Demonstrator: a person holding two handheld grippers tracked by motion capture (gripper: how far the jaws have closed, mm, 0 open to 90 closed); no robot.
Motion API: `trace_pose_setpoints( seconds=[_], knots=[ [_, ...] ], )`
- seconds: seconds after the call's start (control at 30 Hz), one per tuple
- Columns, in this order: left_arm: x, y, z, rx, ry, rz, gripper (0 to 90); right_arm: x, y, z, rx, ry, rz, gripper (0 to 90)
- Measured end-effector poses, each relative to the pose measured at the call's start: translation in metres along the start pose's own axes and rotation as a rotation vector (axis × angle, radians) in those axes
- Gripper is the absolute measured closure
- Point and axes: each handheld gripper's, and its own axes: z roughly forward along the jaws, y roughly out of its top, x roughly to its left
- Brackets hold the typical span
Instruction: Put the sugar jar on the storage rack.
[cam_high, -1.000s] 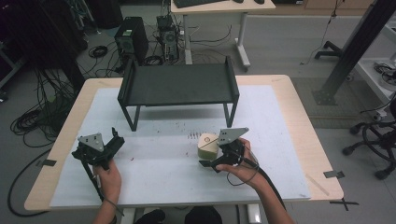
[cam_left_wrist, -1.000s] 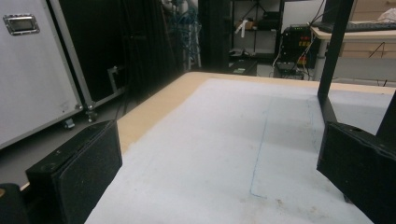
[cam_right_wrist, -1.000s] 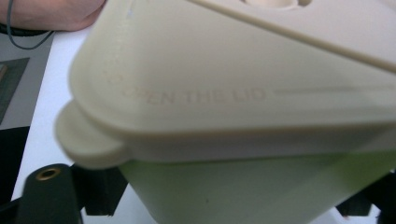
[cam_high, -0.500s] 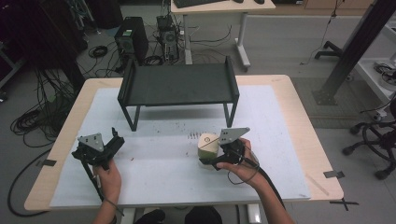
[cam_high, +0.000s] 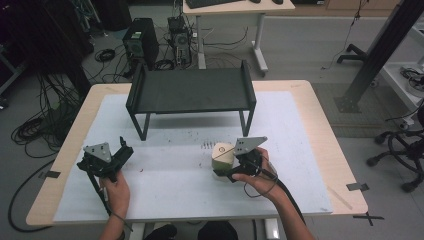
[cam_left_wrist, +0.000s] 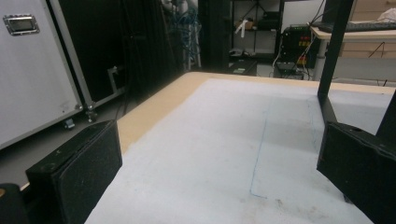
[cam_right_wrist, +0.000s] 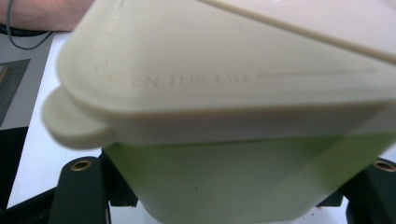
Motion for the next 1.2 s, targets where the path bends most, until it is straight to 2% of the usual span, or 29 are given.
trace_pose_setpoints(
  seconds=[0.7,1.2],
  knots=[
    [0.0012,0.0000,-0.0002,0.000,0.000,-0.010,0.2,0.0006,-0.0001,-0.0001,0.002,-0.005,-0.016,28.9],
    [0.0001,-0.0001,-0.0002,-0.001,-0.001,0.002,0.2,0.0006,-0.0003,0.0001,0.000,-0.006,-0.015,28.8]
  ],
)
